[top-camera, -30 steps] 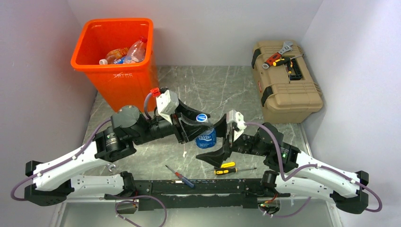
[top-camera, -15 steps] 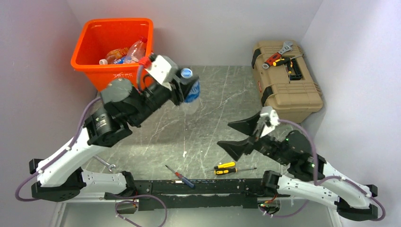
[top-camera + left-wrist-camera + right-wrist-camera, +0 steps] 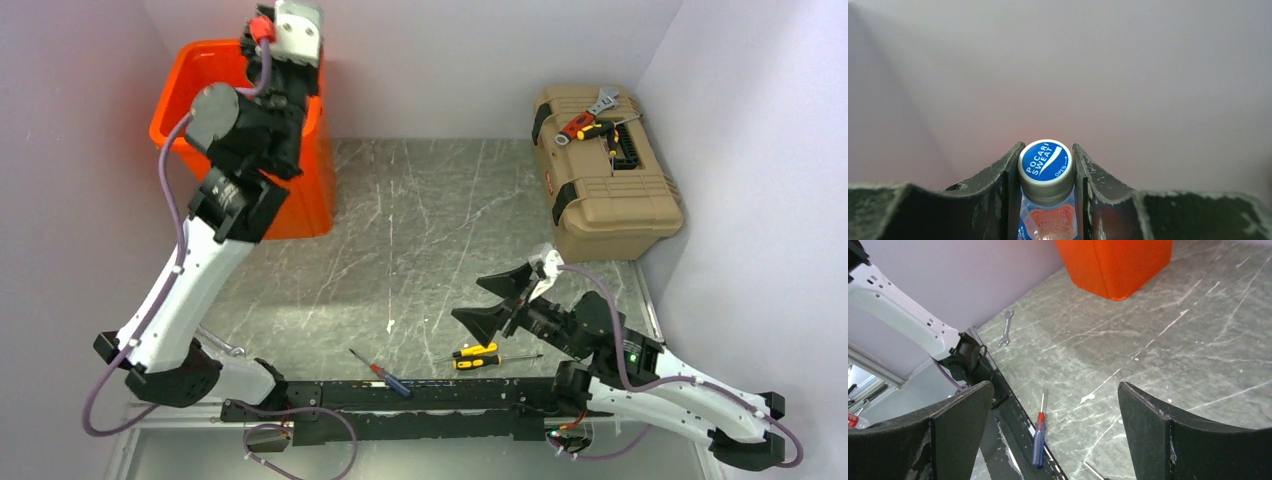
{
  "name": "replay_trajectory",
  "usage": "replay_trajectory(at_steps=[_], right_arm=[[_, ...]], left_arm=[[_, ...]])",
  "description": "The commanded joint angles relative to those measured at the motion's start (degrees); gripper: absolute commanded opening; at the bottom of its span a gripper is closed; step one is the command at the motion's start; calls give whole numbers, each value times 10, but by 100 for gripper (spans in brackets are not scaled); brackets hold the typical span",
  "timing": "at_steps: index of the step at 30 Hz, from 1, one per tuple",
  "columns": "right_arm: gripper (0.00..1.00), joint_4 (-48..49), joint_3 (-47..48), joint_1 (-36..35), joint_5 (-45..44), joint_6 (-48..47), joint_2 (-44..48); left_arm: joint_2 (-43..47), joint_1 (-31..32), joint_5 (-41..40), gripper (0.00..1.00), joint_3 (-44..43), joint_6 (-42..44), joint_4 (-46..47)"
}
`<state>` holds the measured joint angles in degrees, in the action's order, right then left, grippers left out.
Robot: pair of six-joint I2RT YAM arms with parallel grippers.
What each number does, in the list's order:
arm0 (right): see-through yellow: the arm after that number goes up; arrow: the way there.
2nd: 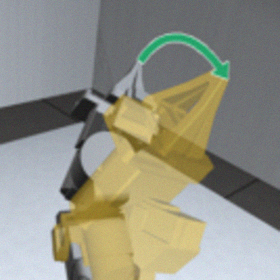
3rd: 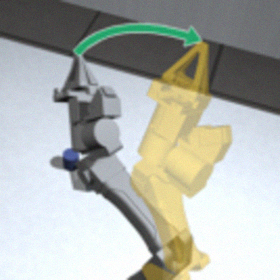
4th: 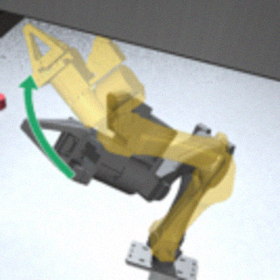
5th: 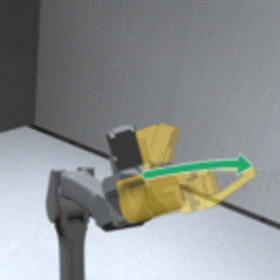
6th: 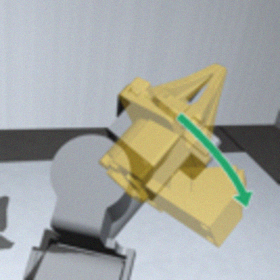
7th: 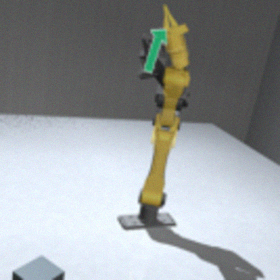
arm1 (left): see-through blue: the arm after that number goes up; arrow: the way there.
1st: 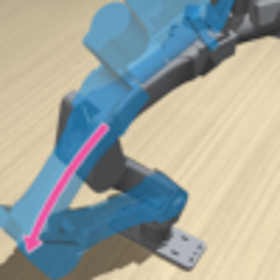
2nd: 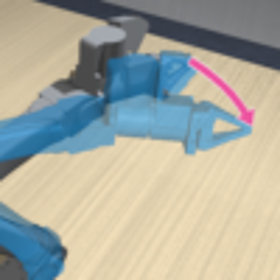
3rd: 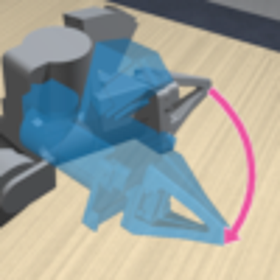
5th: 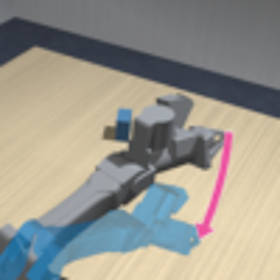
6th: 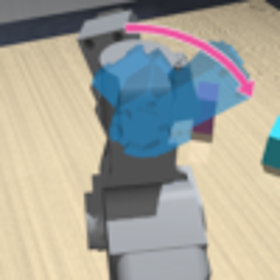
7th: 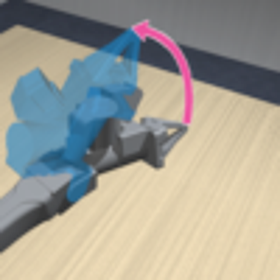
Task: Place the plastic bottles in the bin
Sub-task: Pick up the plastic bottle from the corner of the board, then place the plastic bottle in the trash bin.
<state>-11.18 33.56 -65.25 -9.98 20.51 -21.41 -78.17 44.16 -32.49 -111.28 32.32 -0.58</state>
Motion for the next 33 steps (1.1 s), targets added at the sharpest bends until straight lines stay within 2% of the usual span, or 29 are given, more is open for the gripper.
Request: replay_trajectory(at_steps=[1,3,5,7,10,13,16,19,25,29,32,33], right_arm=[[100,79,-8,-2,21,21,-33],[100,91,-13,-2,33,22,-52],[100,102,-17,-2,45,23,-69],[100,108,-23,-2,51,27,-77],[100,117,-38,-2,47,23,-77],[100,129,-49,-2,27,15,-73],[100,126,-48,-2,14,7,-74],[100,118,-44,-2,7,-1,-78],[100,114,-40,-2,-2,-1,-78],[100,93,-33,-2,-12,-1,-76],[100,85,-25,-2,-21,-5,-75],[100,81,-21,-2,-25,-7,-76]], left_arm=[[-12,-161,72,0,-16,-110,13],[-26,-239,156,0,-7,-195,9],[-29,-284,228,0,26,-248,56],[-44,-300,261,0,33,-269,80],[-82,-323,295,0,15,-308,43],[-94,-348,325,0,50,-366,35],[-111,-366,354,0,58,-394,-15],[-120,-374,328,0,77,-381,-40],[-140,-411,177,0,83,-356,-73],[-126,-456,165,0,107,-397,-77],[-102,-461,168,0,124,-395,-60],[-100,-461,166,5,115,-395,-73]])
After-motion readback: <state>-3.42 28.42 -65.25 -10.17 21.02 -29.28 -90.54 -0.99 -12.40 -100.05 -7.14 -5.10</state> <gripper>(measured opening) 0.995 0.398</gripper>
